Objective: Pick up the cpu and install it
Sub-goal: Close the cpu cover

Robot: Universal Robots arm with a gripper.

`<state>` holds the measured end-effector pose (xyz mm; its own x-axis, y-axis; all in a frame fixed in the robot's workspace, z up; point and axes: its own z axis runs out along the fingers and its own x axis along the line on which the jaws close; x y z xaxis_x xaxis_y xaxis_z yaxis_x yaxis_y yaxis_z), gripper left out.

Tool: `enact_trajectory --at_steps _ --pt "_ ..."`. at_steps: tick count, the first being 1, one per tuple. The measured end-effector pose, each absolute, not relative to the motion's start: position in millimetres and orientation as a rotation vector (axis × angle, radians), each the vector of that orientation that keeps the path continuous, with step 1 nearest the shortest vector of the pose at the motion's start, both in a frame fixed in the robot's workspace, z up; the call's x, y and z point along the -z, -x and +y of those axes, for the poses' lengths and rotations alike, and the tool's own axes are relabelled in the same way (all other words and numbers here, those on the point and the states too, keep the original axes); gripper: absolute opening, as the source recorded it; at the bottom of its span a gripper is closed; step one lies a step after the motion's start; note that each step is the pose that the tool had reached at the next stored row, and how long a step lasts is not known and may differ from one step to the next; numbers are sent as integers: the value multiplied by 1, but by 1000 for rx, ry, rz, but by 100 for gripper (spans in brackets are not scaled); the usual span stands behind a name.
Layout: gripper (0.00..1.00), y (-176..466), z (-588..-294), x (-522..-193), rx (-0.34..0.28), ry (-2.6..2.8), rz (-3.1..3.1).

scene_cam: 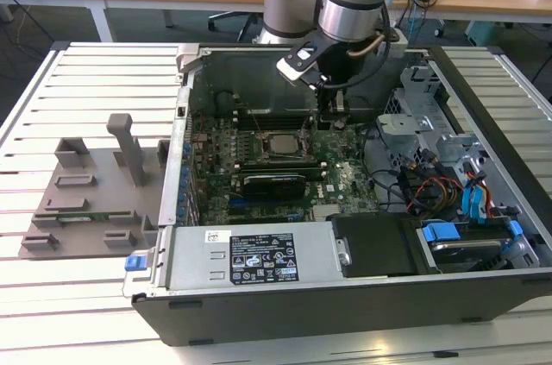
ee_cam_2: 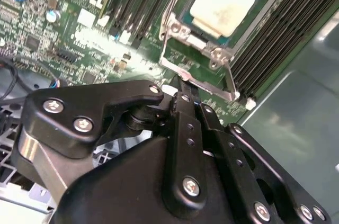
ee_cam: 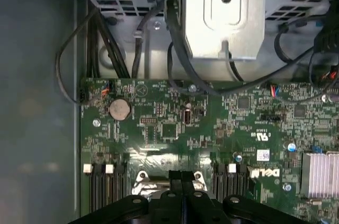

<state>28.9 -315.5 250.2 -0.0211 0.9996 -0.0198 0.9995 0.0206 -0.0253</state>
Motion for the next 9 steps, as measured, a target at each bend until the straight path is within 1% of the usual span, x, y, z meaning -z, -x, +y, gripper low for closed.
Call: enact_trajectory --at_steps 9 --pt "11 -9 -315 -250 -50 2195 -2242"
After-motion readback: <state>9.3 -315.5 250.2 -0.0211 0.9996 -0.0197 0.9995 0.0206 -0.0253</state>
